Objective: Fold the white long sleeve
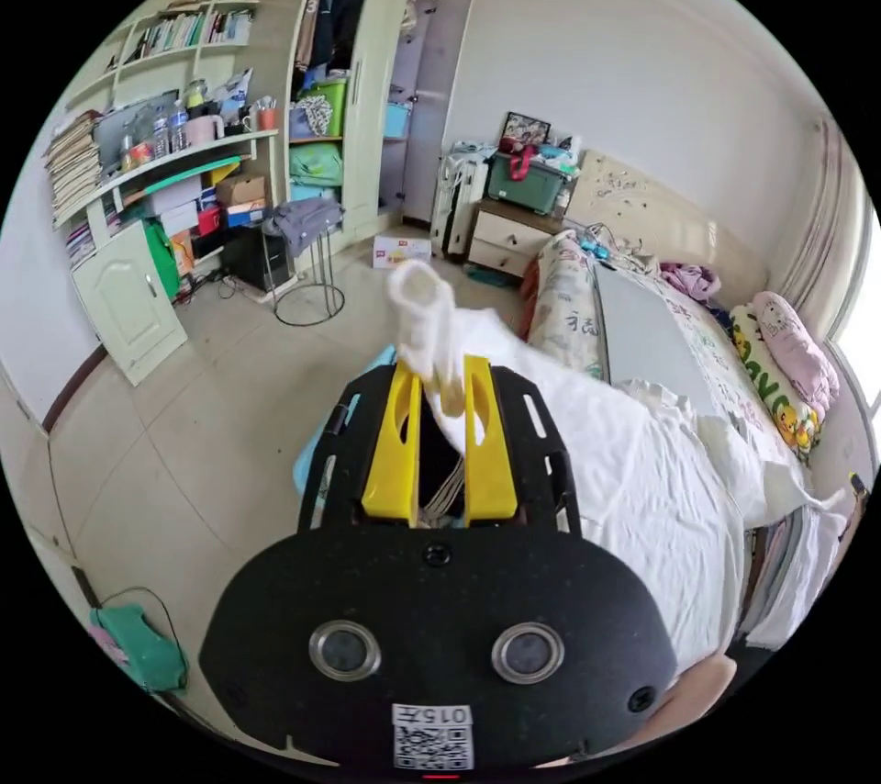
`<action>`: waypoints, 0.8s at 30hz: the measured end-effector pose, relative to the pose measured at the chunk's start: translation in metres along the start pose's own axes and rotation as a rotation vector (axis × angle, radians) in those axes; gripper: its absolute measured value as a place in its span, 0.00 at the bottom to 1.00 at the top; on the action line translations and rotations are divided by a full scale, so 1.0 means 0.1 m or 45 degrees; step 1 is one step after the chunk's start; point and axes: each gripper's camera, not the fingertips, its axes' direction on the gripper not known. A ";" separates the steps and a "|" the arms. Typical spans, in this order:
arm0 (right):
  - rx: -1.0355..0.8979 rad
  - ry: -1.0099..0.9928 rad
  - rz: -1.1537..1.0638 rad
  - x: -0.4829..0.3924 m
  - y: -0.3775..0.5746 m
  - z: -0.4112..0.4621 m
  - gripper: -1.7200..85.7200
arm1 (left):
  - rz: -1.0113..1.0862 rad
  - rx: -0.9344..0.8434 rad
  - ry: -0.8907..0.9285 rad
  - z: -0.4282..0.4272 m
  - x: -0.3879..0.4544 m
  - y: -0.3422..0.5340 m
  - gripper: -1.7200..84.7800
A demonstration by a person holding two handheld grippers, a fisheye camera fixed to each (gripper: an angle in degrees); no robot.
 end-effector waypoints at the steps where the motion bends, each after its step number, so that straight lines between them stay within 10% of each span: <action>1: 0.066 -0.114 -0.061 -0.15 0.05 -0.03 0.09 | 0.063 0.045 0.037 0.00 0.14 -0.01 0.11; 10: -0.279 -0.686 -0.688 -2.94 0.39 1.02 0.02 | 0.489 -0.089 0.319 1.22 2.28 0.14 0.05; 24: -0.352 -0.035 -0.866 -4.29 0.80 2.57 0.01 | 0.846 -0.399 0.166 3.17 3.93 0.20 0.01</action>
